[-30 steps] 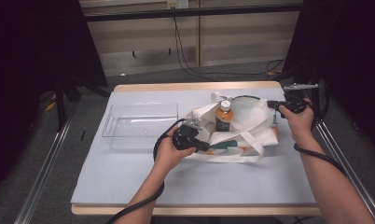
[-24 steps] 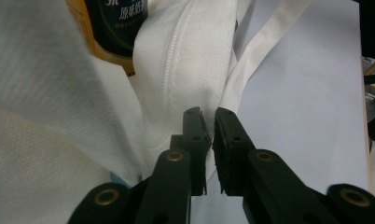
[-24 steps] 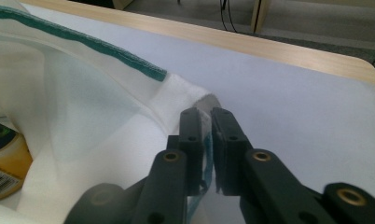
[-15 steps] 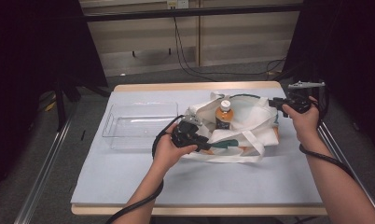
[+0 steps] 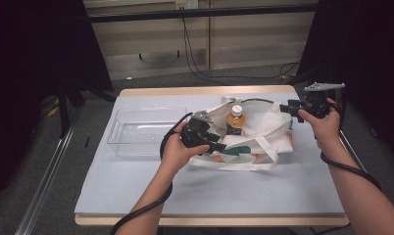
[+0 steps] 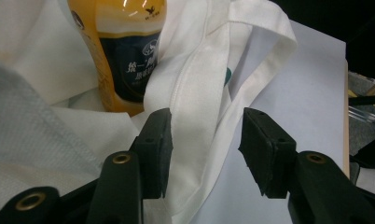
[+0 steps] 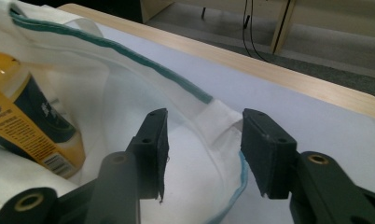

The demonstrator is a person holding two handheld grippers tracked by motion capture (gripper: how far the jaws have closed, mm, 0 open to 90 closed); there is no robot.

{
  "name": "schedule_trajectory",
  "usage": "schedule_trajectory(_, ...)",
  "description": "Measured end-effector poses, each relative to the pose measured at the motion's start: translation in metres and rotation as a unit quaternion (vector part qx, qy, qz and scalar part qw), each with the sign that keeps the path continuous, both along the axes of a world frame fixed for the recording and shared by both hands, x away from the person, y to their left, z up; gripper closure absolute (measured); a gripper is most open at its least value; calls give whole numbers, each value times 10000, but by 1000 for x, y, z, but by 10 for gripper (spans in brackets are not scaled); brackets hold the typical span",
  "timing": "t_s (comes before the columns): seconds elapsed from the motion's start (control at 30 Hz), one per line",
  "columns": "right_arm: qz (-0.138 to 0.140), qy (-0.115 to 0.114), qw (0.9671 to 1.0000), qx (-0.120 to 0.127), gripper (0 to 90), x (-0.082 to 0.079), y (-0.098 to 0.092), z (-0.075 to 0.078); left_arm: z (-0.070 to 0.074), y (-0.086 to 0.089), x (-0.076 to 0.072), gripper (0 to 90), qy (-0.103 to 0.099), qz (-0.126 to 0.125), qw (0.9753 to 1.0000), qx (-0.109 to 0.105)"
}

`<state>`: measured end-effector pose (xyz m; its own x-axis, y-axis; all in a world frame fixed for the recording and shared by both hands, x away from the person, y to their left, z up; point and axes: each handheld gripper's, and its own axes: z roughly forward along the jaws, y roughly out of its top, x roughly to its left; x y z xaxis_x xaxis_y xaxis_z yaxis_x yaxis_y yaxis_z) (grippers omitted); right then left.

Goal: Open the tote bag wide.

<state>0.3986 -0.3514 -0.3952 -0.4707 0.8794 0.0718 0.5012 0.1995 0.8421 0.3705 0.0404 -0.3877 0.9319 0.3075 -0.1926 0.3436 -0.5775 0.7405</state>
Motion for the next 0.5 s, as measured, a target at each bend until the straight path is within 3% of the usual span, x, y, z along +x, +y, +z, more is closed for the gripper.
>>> schedule_trajectory(0.5,500,-73,9986,181,377,-15,12,13,23,-1,9,440,-20,63,9998,-182)
